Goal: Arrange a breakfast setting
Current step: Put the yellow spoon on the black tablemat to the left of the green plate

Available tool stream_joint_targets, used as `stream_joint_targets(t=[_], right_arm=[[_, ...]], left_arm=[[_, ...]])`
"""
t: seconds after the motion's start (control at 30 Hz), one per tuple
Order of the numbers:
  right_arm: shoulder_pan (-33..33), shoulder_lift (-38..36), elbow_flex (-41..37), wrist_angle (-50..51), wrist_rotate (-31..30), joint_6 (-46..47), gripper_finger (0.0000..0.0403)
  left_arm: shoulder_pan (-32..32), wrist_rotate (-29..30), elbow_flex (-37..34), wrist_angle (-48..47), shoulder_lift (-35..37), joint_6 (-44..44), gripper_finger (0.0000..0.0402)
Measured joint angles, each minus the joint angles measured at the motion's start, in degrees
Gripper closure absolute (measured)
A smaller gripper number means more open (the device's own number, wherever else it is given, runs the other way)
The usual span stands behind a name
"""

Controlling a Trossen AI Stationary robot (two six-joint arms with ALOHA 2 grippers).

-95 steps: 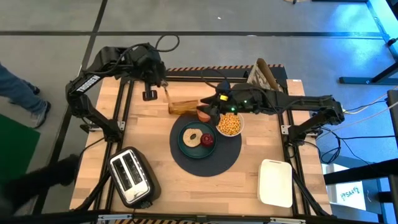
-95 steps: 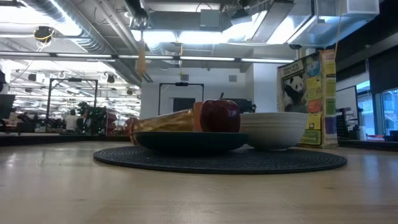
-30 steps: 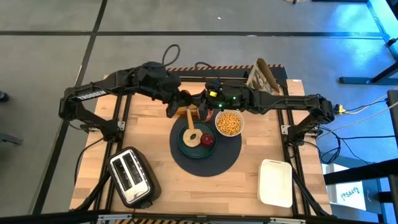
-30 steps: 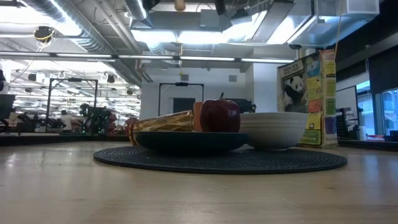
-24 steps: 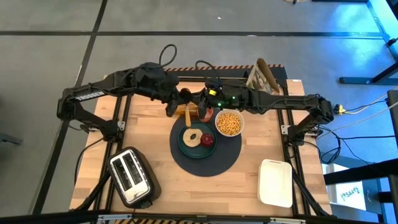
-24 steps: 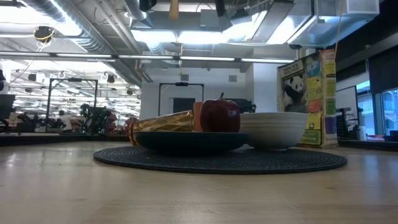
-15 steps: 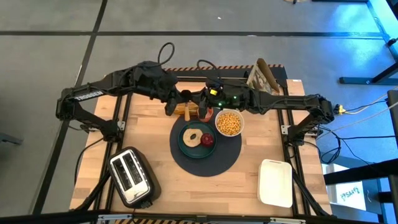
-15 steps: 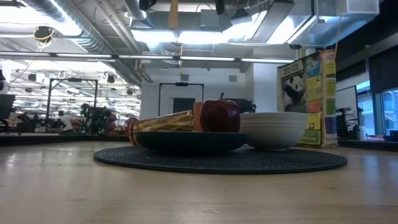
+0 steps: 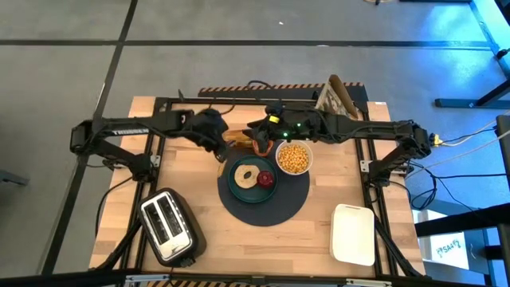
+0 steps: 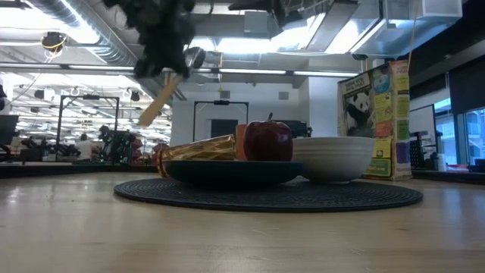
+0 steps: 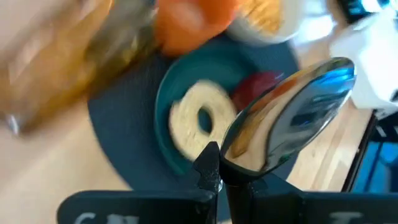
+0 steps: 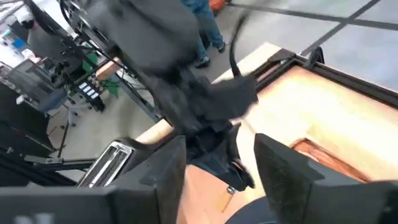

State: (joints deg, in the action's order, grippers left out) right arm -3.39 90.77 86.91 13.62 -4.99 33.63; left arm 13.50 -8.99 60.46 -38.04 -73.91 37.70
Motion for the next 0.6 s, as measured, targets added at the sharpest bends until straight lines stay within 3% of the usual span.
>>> stream_joint_targets(t=[0.23,0.6], right_arm=[[0.08,-1.25,0.04,6.81,-0.79,0.22,0.0207],[-0.39,-1.45,0.04,6.85,0.64,-2.6,0.0209]], left_arm=[[-2.47,3.73,-11.92,8.49,3.77,13.23,0.0398],[-5.5,8.1,-23.31,21.49,5.93,25.76,0.0398]])
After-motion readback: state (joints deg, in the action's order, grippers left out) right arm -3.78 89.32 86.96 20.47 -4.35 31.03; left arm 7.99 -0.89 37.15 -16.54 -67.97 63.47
